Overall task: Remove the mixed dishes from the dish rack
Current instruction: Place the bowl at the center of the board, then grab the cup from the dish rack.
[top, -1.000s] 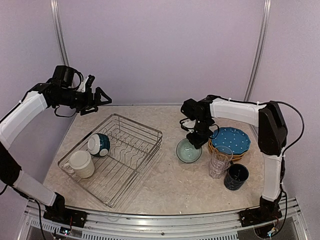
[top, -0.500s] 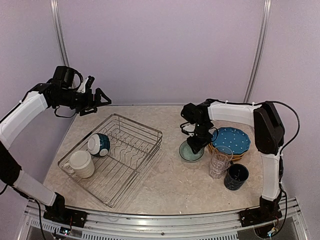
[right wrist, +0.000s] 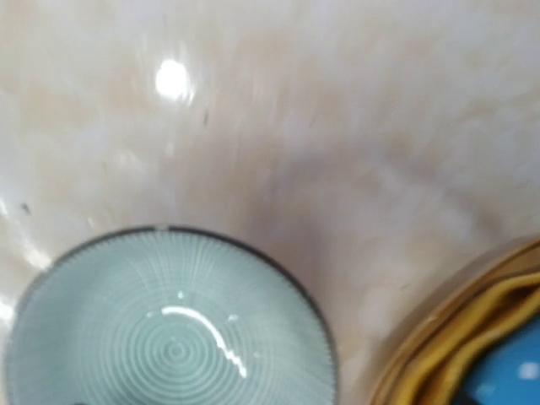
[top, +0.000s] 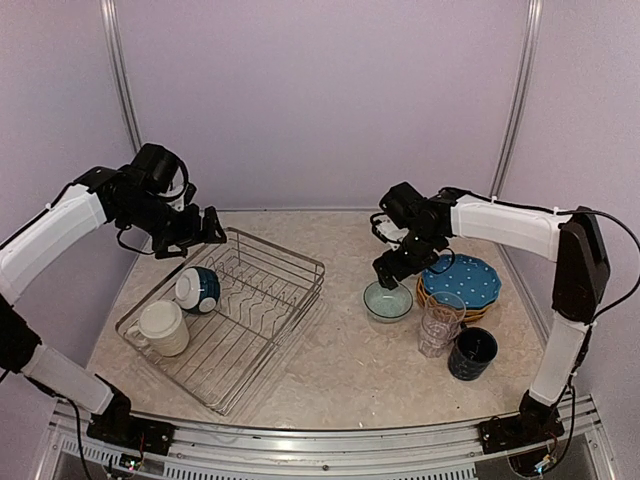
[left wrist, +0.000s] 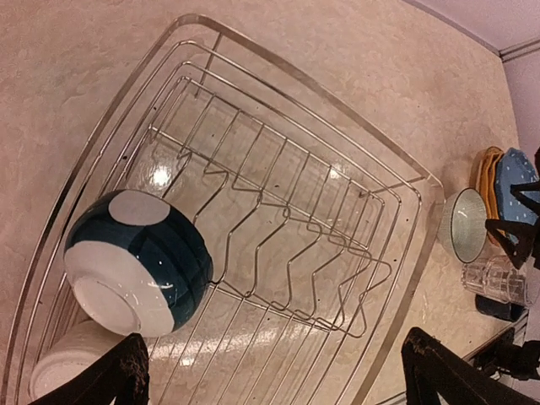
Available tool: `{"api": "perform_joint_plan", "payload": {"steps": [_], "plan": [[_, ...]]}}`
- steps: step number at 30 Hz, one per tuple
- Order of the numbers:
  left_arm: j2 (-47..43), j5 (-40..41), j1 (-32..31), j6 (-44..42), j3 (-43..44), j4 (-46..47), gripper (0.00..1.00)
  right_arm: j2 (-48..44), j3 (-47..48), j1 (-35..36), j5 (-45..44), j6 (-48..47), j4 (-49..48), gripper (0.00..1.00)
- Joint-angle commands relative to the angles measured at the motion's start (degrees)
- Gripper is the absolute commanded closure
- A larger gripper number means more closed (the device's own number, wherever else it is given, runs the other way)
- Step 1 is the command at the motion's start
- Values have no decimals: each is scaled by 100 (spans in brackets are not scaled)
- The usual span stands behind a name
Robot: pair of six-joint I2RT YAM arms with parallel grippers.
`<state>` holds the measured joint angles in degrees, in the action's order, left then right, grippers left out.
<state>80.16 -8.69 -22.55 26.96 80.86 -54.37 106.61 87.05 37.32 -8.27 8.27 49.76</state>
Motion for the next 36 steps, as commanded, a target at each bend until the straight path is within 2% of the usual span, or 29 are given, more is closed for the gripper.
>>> {"api": "perform_joint_plan", "payload": {"steps": [1,6,12,21,31,36], "plan": [[-8,1382,-643,1318,49,-992,1,-504,-334,-29,-316,4,-755,8],[594,2406,-1263,2660,556,-1889,1,-794,-572,-32,-312,-142,-1198,6],[2085,3347,-1656,3828,1768,-3065,1,-1290,-1119,-31,-93,-227,-1713,6],[3731,4119,-1621,4400,3060,-4280,1,-2054,-1914,-33,118,-199,-2274,6],[3543,4534,-1602,5027,2501,-4867,1,-2168,-2170,-25,141,-143,-2425,5],[2988,4447,-1542,4604,1850,-4534,1,-2112,-2153,-23,210,-123,-2450,5]]}}
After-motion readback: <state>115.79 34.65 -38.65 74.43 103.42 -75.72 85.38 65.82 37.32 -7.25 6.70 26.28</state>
